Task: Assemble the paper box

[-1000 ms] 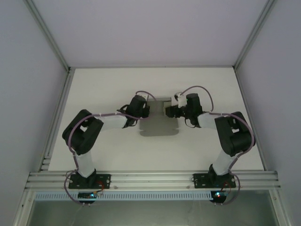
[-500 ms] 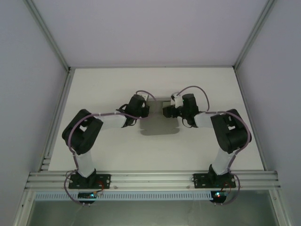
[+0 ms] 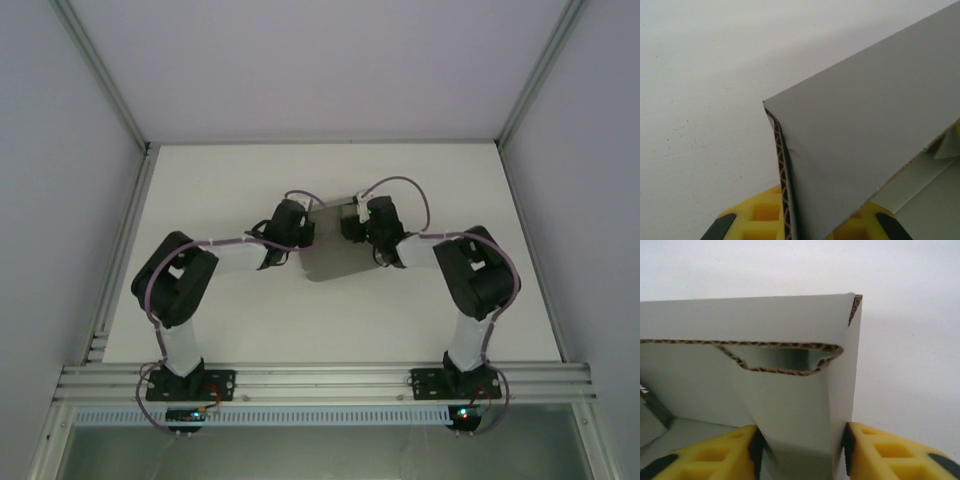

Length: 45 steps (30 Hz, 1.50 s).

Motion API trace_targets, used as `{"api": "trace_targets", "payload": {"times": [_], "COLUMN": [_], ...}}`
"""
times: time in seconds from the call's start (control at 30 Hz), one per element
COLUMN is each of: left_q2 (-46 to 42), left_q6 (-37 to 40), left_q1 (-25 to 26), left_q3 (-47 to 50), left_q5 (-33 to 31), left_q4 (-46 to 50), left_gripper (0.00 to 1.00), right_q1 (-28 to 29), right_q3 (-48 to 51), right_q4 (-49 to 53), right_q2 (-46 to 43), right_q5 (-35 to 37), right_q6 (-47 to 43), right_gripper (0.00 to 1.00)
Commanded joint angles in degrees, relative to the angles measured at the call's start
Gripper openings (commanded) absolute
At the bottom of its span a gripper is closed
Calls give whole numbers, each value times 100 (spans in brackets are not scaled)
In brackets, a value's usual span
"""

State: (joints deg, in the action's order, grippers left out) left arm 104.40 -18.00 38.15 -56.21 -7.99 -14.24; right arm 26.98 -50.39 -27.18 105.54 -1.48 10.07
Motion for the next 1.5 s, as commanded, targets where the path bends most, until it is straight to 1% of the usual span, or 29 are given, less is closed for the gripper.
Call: {"api": "trace_targets", "payload": {"times": [0.0,0.1,0.2,0.3,0.33,0.37,0.47,0.7,0.8,0.87,0.9,0.97,1.0,1.1,1.17,1.27,1.47], "left_q2": [100,118,98,64,57,46,46,10,-16,-15,-16,-3,1,27,32,43,52], "left_q6": [314,321,286,238,213,203,121,-38,-45,-37,-42,-47,-52,-55,-63,-103,-232], "left_q1": [316,342,342,342,346,342,342,341,338,347,348,346,342,338,341,338,340], "left_q3": [-23,-45,-11,22,22,25,-11,-36,-39,-51,-55,-59,-65,-76,-79,-86,-75], "left_q5": [1124,1108,1039,983,988,968,772,583,467,432,430,420,411,370,328,256,278], "left_q4": [194,215,213,202,211,211,300,409,460,491,501,493,501,509,495,484,427], "left_gripper": [0,0,0,0,0,0,0,0,0,0,0,0,0,0,0,0,0], "right_q1": [67,42,55,69,75,89,123,202,198,169,152,83,47,-57,-129,-163,-134], "right_q3": [-271,-412,-424,-375,-391,-440,-574,-654,-721,-736,-688,-557,-500,-211,-28,62,98], "right_q4": [657,840,845,845,895,1075,1517,2125,2358,2425,2322,2059,1997,1628,1442,1452,1692], "right_q2": [486,598,599,478,464,451,463,415,450,459,443,371,321,58,-171,-436,-711], "right_q5": [703,903,1035,1434,1671,1901,2336,3160,3359,3344,3221,2735,2574,1923,1501,1364,1344], "right_q6": [226,439,490,518,505,515,536,857,867,821,716,523,518,402,356,284,253], "right_gripper": [35,31,32,31,27,19,0,0,0,0,0,0,3,17,21,23,33]}}
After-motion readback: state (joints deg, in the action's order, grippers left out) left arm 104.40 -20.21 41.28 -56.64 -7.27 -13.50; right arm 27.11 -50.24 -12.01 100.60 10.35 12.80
